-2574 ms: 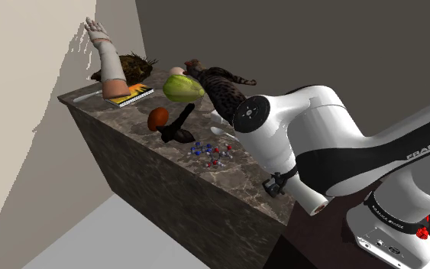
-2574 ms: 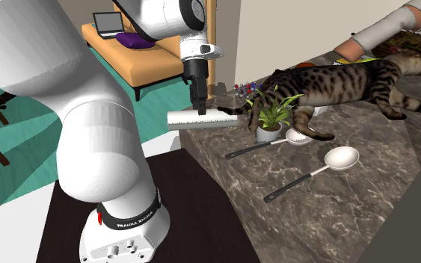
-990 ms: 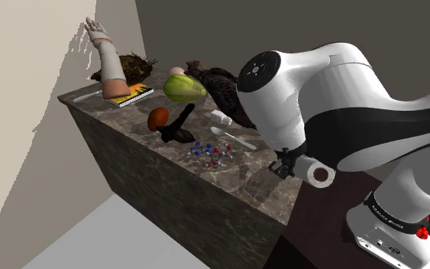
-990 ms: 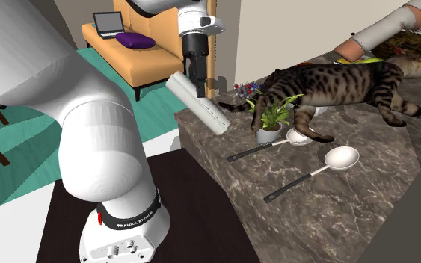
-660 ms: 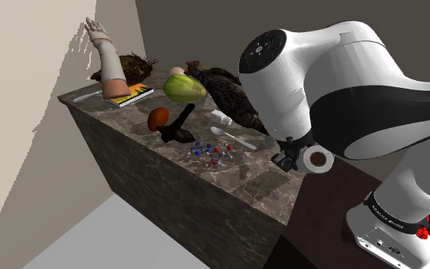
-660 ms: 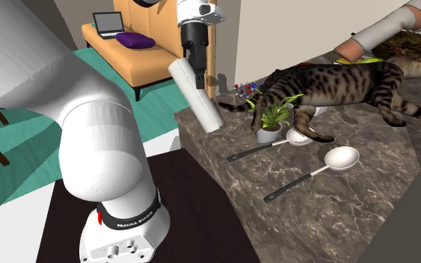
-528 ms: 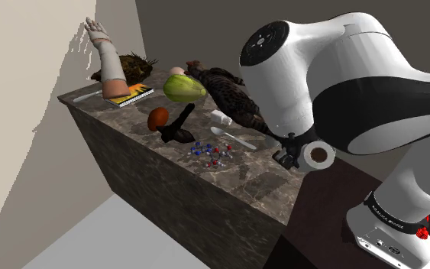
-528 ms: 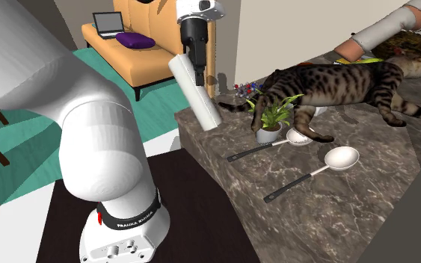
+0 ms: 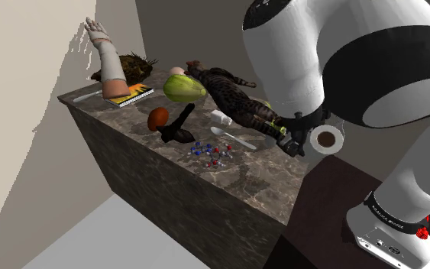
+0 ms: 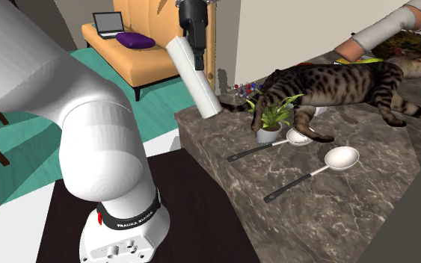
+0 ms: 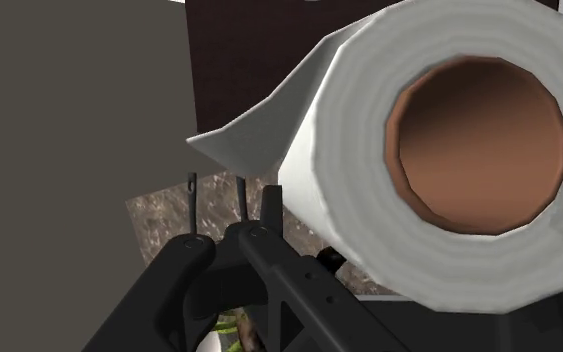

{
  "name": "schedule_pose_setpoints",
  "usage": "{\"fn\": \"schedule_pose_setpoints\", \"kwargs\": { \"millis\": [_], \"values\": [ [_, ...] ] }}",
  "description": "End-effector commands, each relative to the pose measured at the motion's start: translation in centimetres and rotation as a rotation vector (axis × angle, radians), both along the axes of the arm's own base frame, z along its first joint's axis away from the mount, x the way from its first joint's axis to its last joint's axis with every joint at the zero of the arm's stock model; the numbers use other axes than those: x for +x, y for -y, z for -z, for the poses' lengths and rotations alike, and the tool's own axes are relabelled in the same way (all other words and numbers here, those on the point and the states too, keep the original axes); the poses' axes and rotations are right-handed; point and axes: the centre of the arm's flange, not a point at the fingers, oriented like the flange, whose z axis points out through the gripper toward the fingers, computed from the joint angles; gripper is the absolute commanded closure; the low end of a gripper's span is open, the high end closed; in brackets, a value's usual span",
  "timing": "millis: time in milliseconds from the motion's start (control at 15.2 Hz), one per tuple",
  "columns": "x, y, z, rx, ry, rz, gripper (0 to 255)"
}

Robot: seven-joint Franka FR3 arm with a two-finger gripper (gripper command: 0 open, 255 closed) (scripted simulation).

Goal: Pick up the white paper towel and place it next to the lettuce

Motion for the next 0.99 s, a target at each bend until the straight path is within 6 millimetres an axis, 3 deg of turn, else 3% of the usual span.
{"fn": "schedule_pose_setpoints", "kwargs": {
  "millis": [0, 726, 924],
  "values": [
    [0.0, 0.1, -1.1, 0.0, 0.0, 0.0, 255],
    [0.0, 0.1, -6.6, 0.0, 0.0, 0.0, 255],
    [3.5, 2.0, -6.6, 0.0, 0.0, 0.0, 255]
  ]
}}
